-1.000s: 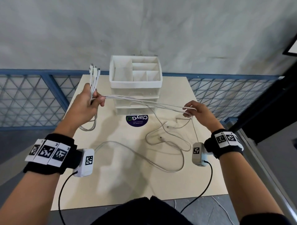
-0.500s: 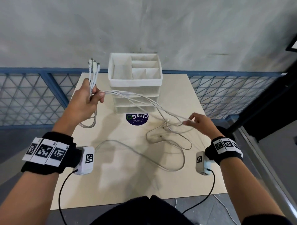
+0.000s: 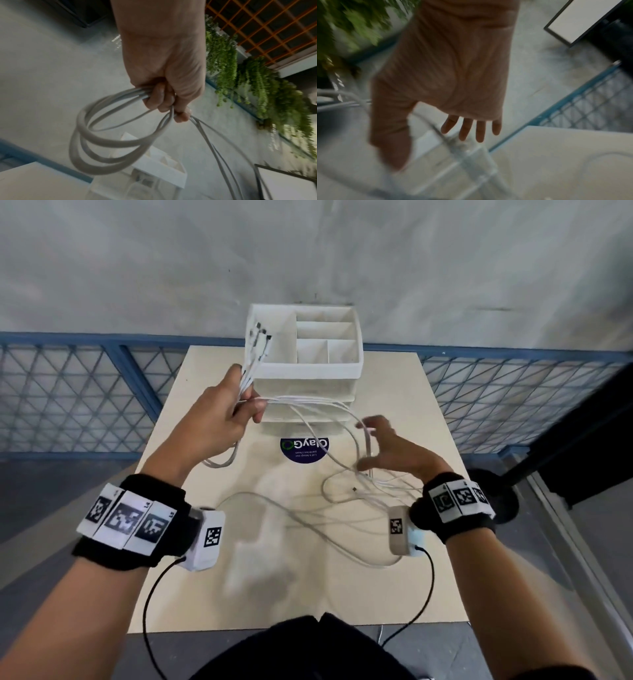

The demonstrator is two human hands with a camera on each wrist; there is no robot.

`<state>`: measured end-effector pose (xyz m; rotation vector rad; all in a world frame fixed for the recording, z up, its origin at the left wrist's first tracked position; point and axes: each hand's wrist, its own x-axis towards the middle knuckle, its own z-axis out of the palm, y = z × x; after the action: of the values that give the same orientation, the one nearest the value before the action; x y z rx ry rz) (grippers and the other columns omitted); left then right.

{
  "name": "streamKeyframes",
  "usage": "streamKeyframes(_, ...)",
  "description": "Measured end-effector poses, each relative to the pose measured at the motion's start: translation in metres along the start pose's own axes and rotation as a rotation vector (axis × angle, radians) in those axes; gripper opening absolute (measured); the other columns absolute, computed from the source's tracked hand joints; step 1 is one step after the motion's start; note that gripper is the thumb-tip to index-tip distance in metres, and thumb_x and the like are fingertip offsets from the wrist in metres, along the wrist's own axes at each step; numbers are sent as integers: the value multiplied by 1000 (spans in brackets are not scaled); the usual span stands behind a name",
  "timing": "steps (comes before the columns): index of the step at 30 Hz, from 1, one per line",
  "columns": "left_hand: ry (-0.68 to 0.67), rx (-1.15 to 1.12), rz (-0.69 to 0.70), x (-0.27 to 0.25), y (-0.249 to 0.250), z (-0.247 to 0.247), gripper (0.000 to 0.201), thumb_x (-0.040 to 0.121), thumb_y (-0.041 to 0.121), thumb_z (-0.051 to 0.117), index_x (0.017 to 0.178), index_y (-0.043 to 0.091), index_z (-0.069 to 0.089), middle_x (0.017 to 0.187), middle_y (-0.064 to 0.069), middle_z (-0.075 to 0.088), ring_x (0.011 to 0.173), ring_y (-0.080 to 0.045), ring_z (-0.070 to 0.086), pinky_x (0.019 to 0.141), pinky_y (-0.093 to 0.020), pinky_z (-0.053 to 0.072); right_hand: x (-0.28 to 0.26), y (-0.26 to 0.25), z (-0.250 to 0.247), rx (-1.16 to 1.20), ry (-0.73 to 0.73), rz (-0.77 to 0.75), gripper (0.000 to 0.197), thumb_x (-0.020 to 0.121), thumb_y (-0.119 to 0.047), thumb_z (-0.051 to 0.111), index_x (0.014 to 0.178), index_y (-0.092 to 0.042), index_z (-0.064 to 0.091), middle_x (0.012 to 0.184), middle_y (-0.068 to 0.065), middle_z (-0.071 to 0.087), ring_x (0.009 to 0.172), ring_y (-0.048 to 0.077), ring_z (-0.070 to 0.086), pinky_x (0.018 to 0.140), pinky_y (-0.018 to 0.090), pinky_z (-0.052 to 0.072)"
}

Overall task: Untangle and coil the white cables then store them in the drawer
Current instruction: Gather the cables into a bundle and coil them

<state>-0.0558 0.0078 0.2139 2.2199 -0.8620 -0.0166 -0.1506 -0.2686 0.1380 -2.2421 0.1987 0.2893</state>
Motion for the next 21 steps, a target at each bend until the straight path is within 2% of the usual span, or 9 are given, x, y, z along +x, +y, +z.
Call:
streamKeyframes(2, 6, 7, 33, 4, 10, 2, 22, 94, 19, 50, 83, 19, 31, 69, 11, 57, 51, -1, 49, 51, -16, 36, 3, -24, 11, 368, -188, -128, 61, 77, -16, 70, 129, -16, 38, 134, 6, 49, 130, 20, 42, 108, 39, 36)
streamKeyframes(4, 37, 25, 29, 7, 14, 2, 22, 94, 19, 51, 86, 13, 31, 70, 12, 56, 50, 2, 49, 52, -15, 36, 1, -36, 21, 643, -268, -145, 41, 80, -21, 51, 119, -6, 51, 111, 10, 68, 112, 27, 61, 101, 37, 46)
streamKeyframes(5, 50, 37, 16, 8, 13, 2, 23, 94, 20, 51, 87, 12, 31, 70, 13, 55, 50, 2, 49, 54, -20, 37, -1, -37, 24, 740, -283, -116, 43, 81, -28, 45, 112, 1, 54, 97, 12, 73, 97, 30, 67, 92, 36, 50)
streamKeyframes(7, 71, 62, -28, 9, 6, 2, 22, 94, 21, 51, 87, 13, 32, 70, 13, 55, 53, -3, 50, 58, -32, 40, -11, -31, 27, 727, -315, -40, 60, 89, -48, 31, 99, 4, 59, 68, 10, 71, 72, 29, 68, 78, 31, 53)
streamKeyframes(9, 99, 97, -76, 7, -4, 0, 22, 94, 21, 52, 88, 13, 32, 71, 10, 56, 62, -19, 53, 66, -38, 44, -21, -16, 28, 497, -295, 13, 75, 90, -63, 18, 80, -2, 62, 45, 5, 53, 53, 23, 57, 63, 23, 51)
streamKeyframes(11, 143, 110, -142, 3, -15, -3, 20, 94, 21, 51, 91, 13, 33, 77, 4, 59, 71, -26, 54, 74, -41, 46, -30, 4, 25, 298, -180, 99, 72, 87, -67, 23, 59, -9, 56, 44, 4, 37, 45, 16, 42, 54, 20, 42)
streamKeyframes(14, 162, 118, -224, -4, -35, -5, 18, 94, 20, 50, 91, 13, 34, 83, -1, 60, 75, -27, 56, 76, -40, 44, -40, 44, 12, 94, 84, 274, 65, 90, -62, 32, 44, -16, 41, 40, -5, 40, 42, 12, 38, 57, 26, 37)
streamKeyframes(17, 156, 96, -258, -14, -52, -6, 17, 95, 20, 50, 90, 13, 35, 77, 2, 58, 78, -30, 58, 77, -42, 45, -57, 73, -9, -75, 405, 378, 59, 91, -51, 45, 44, -16, 42, 55, 6, 50, 61, 24, 47, 62, 33, 34)
streamKeyframes(21, 18, 106, -245, -32, -65, -3, 18, 94, 19, 52, 90, 7, 38, 69, 12, 53, 69, -30, 52, 70, -36, 40, -79, 89, -35, -128, 716, 276, 55, 90, -36, 56, 49, -7, 33, 56, 17, 34, 62, 25, 37, 60, 35, 25)
